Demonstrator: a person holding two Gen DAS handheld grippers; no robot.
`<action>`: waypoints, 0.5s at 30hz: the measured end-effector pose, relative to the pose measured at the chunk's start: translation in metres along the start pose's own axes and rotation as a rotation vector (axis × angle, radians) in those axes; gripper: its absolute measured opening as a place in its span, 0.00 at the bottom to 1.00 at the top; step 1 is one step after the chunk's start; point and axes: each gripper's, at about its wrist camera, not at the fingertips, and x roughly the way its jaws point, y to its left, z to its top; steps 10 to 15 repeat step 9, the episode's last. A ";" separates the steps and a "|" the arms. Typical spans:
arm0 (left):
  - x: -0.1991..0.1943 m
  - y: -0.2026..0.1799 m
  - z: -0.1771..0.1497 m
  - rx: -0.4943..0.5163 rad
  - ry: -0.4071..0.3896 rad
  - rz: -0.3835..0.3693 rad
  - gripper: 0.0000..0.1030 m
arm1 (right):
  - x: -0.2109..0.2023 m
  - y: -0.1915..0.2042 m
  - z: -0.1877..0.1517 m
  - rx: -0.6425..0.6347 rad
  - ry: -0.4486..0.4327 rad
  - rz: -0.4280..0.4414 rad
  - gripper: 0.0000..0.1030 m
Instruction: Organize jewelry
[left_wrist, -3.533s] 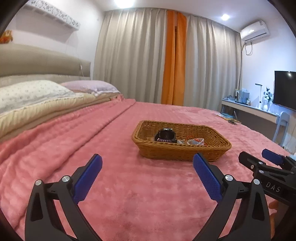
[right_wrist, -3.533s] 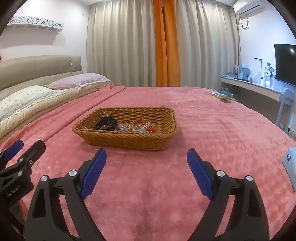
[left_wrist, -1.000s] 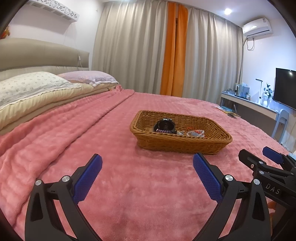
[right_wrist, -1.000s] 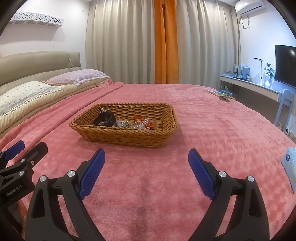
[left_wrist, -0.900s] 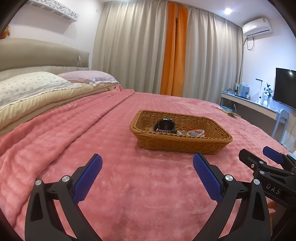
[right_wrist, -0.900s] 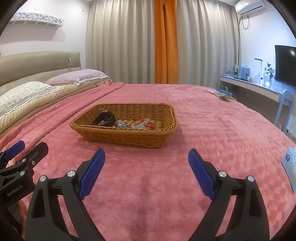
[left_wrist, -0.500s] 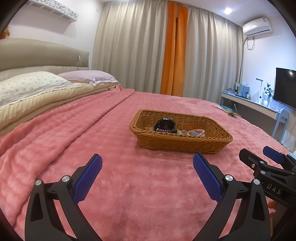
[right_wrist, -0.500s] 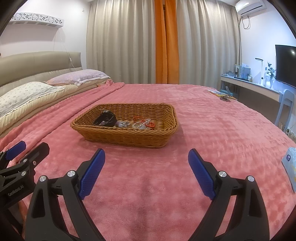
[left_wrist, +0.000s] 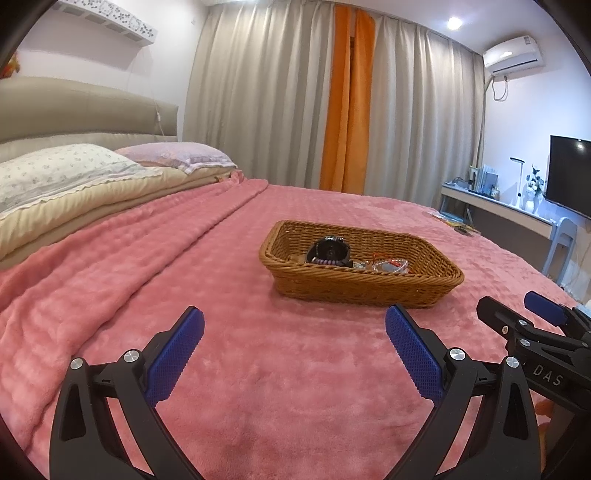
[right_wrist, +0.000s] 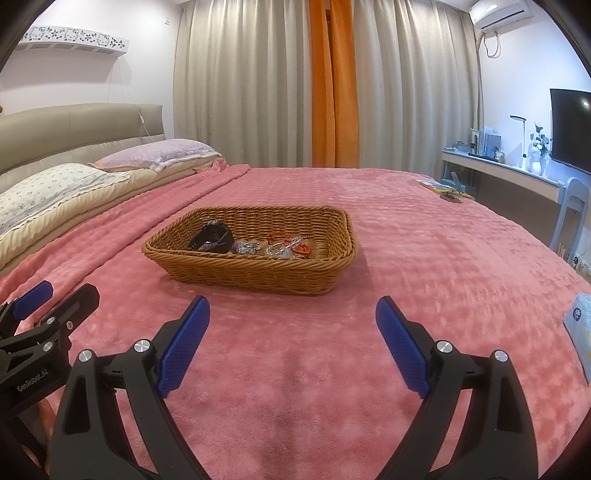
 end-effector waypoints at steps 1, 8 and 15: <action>-0.001 0.000 0.000 0.000 -0.002 0.003 0.93 | 0.000 0.000 0.000 0.000 0.000 0.000 0.84; -0.003 0.000 0.003 0.006 -0.008 -0.006 0.93 | 0.000 0.000 0.000 0.001 -0.001 0.000 0.85; -0.003 0.000 0.003 0.006 -0.005 -0.007 0.93 | 0.000 0.000 0.000 0.001 -0.001 0.000 0.85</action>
